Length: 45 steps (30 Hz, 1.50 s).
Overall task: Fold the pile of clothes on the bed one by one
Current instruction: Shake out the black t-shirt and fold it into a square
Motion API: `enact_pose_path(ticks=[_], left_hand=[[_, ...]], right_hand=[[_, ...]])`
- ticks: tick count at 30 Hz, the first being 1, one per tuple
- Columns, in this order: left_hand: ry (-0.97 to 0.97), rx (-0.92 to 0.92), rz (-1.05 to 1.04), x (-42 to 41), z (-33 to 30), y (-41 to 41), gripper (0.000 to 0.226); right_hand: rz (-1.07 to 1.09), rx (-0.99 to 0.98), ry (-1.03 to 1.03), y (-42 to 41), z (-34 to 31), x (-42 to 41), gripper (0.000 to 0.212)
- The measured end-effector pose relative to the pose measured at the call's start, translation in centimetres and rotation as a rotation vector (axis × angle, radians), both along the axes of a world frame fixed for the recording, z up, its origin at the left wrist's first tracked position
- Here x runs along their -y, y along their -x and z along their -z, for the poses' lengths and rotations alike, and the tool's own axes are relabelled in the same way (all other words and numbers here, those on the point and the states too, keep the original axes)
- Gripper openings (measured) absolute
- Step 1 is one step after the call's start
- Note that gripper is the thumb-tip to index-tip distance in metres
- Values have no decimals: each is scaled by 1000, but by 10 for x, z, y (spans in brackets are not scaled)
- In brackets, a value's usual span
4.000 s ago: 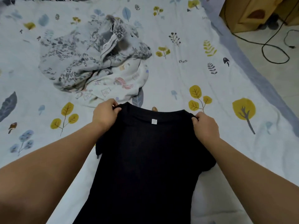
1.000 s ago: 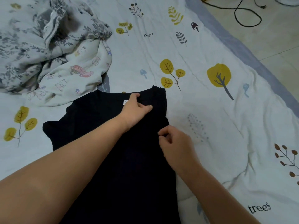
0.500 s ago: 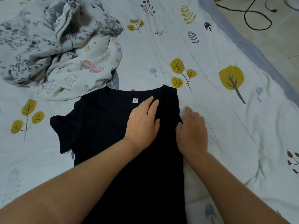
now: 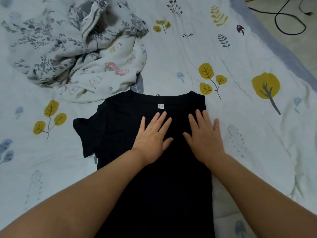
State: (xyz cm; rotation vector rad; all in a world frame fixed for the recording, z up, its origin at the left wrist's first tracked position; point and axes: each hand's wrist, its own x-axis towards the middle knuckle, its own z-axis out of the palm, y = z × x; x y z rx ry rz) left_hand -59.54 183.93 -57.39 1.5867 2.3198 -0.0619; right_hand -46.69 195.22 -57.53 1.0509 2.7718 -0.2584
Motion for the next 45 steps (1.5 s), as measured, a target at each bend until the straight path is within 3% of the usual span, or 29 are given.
enact_pose_path(ticks=[4,7,10,14,18,21,25,29,30,31,33,36,38,42,45], left_hand=[[-348,-60,-258,29,-22,40,41],[-273,-95,-546,61,-31,83,43],[-152,-44,-742,88,-33,120,51],[6,261,-780,110,-22,145,53],[124,-39,-637,113,-30,151,25],[-1,-72,-557,106,-51,140,24],[-127,124,-478,90,-79,97,33],[-44,880,-524,76,-87,57,17],[-38,948,-562,75,-83,56,19],[-77,926,-609,75,-75,60,20],[-189,685,-690,75,-57,72,19],[-203,327,-699,75,-35,86,14],[-203,249,-659,68,-29,86,31],[-254,106,-376,38,-25,77,61],[-111,-74,-148,22,-14,79,45]], right_hand=[[-83,-257,-122,13,-17,17,51],[-252,-298,-96,29,-22,38,49],[-343,-190,-29,49,-28,57,53],[-393,36,118,73,-31,72,58],[-327,148,199,82,-30,78,56],[-244,21,297,80,-32,78,47],[51,-331,539,76,-35,76,26],[579,-593,954,75,-39,77,22],[683,-582,1042,74,-38,76,23],[738,-544,1101,72,-38,76,23],[756,-483,1156,67,-36,79,21],[678,-443,1058,63,-32,84,38],[624,-432,998,64,-30,87,46],[564,-419,901,65,-27,85,47],[494,-424,879,63,-27,85,46]])
